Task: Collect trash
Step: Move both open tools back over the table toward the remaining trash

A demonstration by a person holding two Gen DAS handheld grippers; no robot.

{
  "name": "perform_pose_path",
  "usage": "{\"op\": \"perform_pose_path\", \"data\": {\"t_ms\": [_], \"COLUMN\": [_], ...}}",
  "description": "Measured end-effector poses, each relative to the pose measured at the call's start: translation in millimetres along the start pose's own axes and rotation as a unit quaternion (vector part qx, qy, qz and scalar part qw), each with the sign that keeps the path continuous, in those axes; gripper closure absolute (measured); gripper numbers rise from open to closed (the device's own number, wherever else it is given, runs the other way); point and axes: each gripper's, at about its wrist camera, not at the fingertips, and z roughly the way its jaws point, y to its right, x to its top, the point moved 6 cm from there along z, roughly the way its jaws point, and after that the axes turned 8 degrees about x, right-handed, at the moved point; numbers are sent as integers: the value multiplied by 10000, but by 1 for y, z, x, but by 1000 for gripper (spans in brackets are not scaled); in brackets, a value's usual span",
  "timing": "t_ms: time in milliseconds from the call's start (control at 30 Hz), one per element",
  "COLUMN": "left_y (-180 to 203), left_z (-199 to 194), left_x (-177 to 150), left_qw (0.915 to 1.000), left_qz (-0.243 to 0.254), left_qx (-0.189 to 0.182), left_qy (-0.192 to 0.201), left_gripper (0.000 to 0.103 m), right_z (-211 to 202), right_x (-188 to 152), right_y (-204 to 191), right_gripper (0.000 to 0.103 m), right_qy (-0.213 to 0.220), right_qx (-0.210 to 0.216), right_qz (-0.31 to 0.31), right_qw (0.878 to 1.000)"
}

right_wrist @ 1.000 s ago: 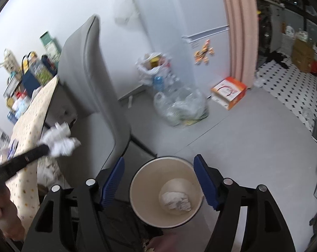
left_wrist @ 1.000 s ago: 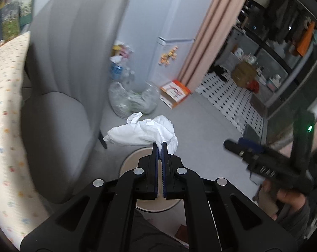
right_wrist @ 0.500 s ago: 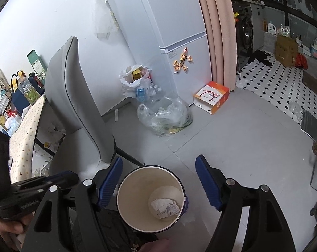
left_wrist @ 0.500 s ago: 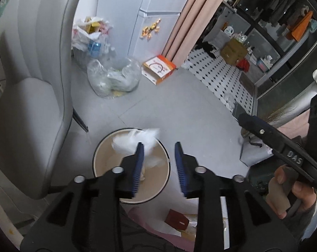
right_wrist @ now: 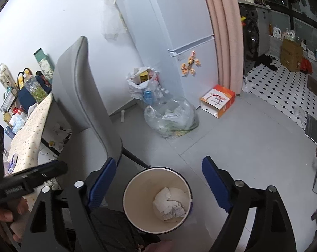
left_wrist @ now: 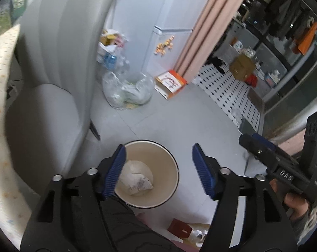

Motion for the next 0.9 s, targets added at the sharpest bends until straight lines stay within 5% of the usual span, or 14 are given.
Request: {"op": "perform_pose_path", "data": {"t_ms": [133,267,900], "left_y": [-20,-39,-173], "left_z": [-32,-56,-156], "left_x": [6,13,-8], "left_qw": [9991,9969,9744], "left_qz": [-177,-226,-1288], "left_qx": [169,432,1126], "left_qy": [341,618,1462], "left_gripper": [18,10,8], "right_z": [4,8,16], "right_x": [1,4,1], "right_y": [-18,-40,-201], "right_gripper": [7,8,8], "right_qy": [2,12,-237], "right_qx": [108,251,1140], "right_qz": [-117,-176,-1188], "right_qw": [9999,9995,9861]}}
